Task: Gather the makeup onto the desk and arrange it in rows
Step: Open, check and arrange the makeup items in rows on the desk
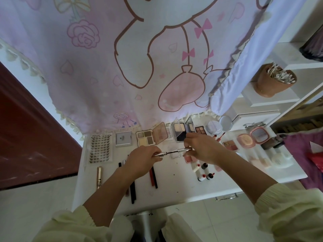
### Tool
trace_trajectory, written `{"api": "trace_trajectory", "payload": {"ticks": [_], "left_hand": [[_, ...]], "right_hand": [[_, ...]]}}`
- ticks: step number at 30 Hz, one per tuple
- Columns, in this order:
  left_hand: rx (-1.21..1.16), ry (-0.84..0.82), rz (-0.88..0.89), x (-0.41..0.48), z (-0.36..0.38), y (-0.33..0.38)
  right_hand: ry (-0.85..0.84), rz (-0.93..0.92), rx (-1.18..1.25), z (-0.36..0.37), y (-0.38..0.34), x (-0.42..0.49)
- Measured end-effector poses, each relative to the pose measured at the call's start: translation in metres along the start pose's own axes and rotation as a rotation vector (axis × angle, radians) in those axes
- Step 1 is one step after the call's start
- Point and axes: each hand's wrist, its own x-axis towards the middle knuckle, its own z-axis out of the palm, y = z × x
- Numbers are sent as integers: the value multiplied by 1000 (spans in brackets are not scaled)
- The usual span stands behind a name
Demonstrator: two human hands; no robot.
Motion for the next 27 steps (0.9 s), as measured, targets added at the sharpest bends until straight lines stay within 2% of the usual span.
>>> {"api": "trace_trajectory", "payload": {"ticks": [11, 20, 27], "left_hand": [[13, 17, -22, 1, -7, -2], [1, 4, -23, 2, -5, -2], [9, 16, -16, 6, -7, -3]], "right_hand": [[-65, -40, -64, 0, -1, -1], [-9, -32, 22, -1, 4, 1], [-27, -40, -36, 1, 8, 1]]}}
